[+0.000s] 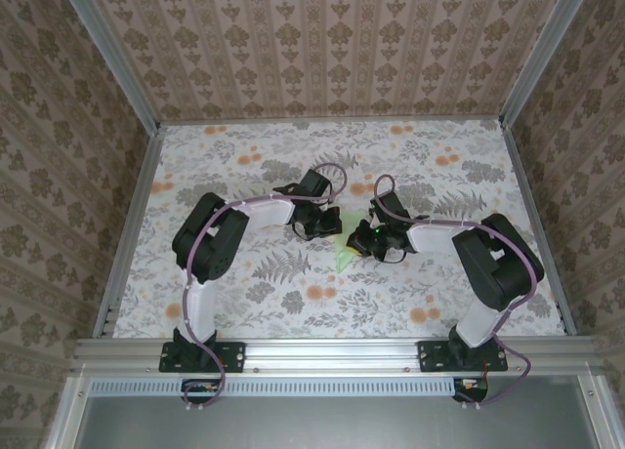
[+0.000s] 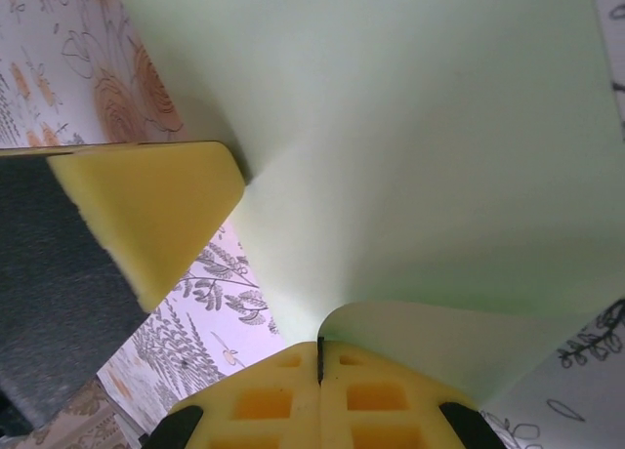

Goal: Fold a paper plane with a square sheet of paper (pick it up from the middle)

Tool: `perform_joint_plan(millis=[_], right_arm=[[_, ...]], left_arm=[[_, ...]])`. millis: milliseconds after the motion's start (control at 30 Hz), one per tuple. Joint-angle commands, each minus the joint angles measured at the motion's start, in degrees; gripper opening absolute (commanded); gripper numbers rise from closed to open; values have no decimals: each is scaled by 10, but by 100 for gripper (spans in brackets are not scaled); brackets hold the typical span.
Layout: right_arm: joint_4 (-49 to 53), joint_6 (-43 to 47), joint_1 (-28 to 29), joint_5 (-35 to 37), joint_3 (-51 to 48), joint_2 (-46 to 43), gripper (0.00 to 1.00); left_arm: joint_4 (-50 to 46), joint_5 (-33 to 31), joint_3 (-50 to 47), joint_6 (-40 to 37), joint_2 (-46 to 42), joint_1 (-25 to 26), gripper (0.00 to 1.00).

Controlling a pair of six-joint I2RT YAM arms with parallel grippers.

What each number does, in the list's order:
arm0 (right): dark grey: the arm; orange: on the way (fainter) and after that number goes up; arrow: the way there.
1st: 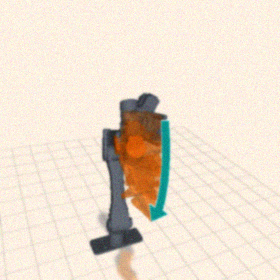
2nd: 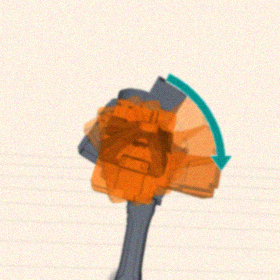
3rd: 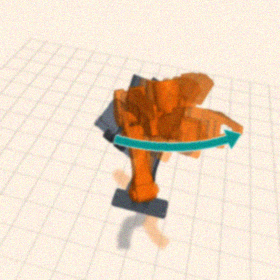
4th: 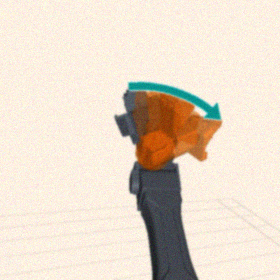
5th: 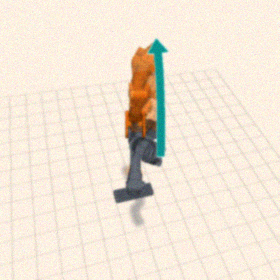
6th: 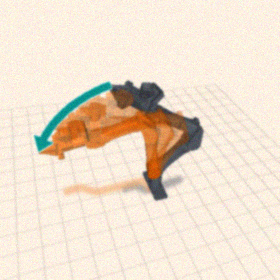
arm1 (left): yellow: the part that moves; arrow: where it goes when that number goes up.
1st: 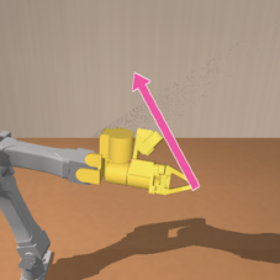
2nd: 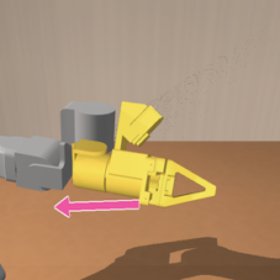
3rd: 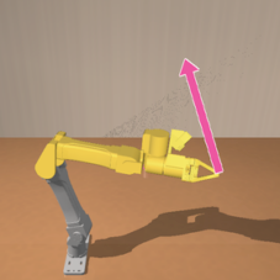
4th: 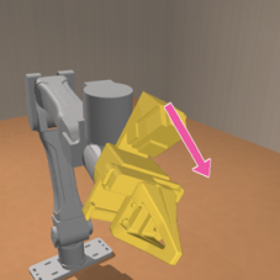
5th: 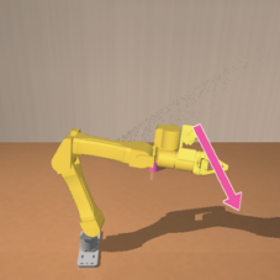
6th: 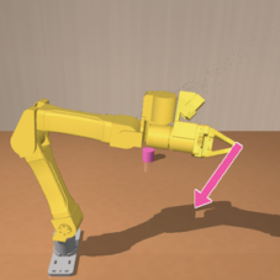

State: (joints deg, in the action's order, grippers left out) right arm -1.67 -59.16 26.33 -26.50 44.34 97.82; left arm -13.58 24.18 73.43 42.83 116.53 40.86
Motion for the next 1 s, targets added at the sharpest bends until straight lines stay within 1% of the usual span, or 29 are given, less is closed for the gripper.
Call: perform_joint_plan(millis=[0, 533, 967], right_arm=[[-6, 0, 5, 6, 19, 11, 3], [6, 27, 7, -7, 39, 34, 3], [60, 62, 8, 9, 48, 35, 3]], left_arm=[[-28, -1, -6, -13, 12, 6, 4], [-28, 2, -6, -14, 12, 6, 4], [-28, 3, -7, -13, 13, 6, 4]])
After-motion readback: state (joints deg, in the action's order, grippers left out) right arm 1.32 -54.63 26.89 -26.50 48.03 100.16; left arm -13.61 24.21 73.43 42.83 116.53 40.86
